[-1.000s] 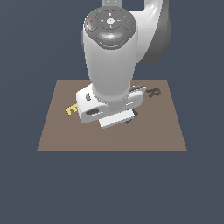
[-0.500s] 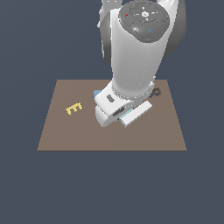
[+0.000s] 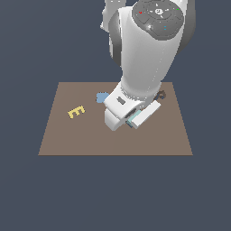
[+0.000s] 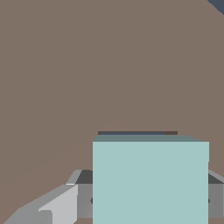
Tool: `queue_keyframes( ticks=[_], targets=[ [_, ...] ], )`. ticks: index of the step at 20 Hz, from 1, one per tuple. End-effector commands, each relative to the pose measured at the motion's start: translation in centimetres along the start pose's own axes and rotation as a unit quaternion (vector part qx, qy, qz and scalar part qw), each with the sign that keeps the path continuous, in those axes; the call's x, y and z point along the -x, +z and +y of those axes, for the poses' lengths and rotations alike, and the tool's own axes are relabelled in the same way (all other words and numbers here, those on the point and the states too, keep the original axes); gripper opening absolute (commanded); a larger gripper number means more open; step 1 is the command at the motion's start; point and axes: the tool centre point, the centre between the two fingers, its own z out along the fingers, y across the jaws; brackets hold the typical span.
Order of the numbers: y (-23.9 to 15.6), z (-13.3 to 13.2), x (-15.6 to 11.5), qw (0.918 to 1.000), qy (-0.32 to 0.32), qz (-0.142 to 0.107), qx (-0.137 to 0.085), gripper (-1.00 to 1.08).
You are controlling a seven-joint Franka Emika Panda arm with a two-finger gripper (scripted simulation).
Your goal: Insert a designated object into the corresponding slot on a board.
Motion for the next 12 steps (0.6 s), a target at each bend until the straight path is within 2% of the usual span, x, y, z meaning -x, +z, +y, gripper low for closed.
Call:
queue_keyframes(
  ticks=[1,7,8,12],
  targets=[
    [0.03,0.01,0.0,1.0,0.0,0.0,0.0,-1.0],
    [0.96,0.02,0.02,1.0,-0.001,0.0,0.0,-1.0],
    [0.96,0.02,0.02,1.0,-0.001,0.0,0.0,1.0],
    [0.96,0.02,0.02,1.0,-0.001,0.0,0.0,1.0]
  ],
)
